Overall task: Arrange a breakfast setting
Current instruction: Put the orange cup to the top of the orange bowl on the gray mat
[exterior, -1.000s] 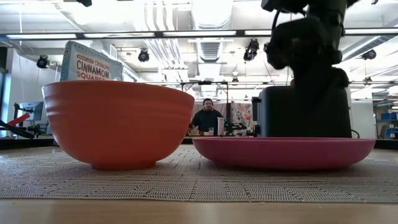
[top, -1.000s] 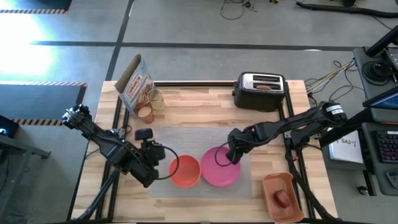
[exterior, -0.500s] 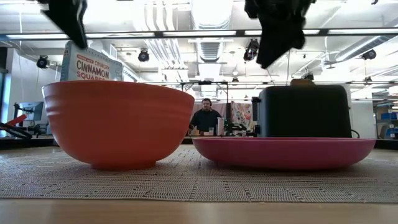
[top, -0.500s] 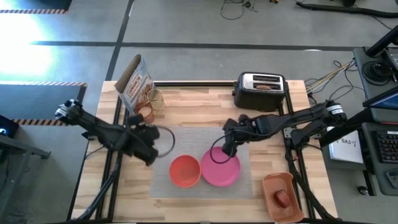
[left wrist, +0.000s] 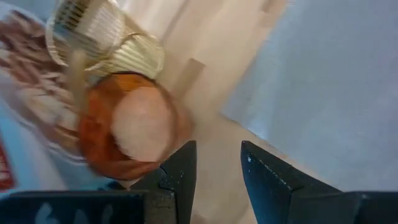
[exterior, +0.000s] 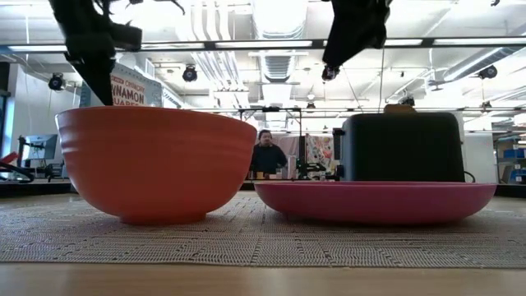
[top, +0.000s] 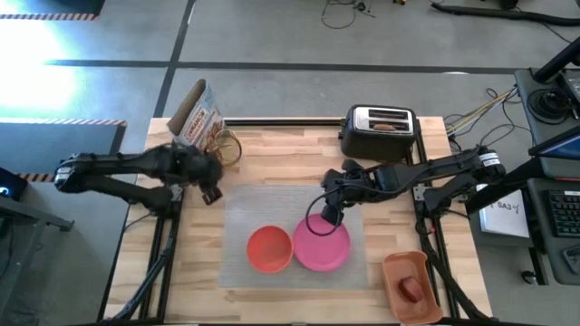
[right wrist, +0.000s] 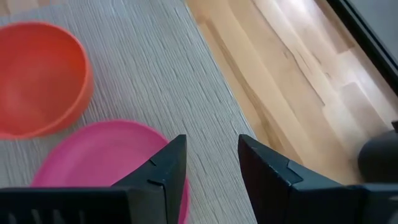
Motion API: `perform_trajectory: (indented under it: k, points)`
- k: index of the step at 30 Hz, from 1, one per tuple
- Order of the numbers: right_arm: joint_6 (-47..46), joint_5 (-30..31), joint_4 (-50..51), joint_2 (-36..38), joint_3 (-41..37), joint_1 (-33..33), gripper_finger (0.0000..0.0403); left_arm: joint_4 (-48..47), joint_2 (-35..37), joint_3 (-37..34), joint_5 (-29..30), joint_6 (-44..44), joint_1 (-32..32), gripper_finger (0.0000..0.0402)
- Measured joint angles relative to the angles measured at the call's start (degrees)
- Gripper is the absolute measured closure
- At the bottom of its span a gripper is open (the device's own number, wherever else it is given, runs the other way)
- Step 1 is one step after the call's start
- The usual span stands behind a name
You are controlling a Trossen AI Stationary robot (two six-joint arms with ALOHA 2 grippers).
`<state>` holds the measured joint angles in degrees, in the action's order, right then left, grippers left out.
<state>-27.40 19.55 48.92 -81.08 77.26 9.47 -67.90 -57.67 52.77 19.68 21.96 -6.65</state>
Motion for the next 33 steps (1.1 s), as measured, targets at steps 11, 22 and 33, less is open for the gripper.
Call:
perform_trajectory:
  k: [11, 22, 33]
  points:
    - [0.0, 0.0, -1.7, 0.0, 0.3, 0.0, 0.0263, 8.5, -2.2, 0.0, -8.8, -12.5, -19.7, 0.0293]
    - [0.0, 0.0, -1.8, 0.0, 0.3, 0.0, 0.0272, 8.4, -6.3, 0.0, -12.9, -10.9, -19.9, 0.0293]
    - [0.0, 0.0, -1.9, 0.0, 0.3, 0.0, 0.027, 8.0, -10.1, 0.0, -12.8, -9.3, -19.9, 0.0293]
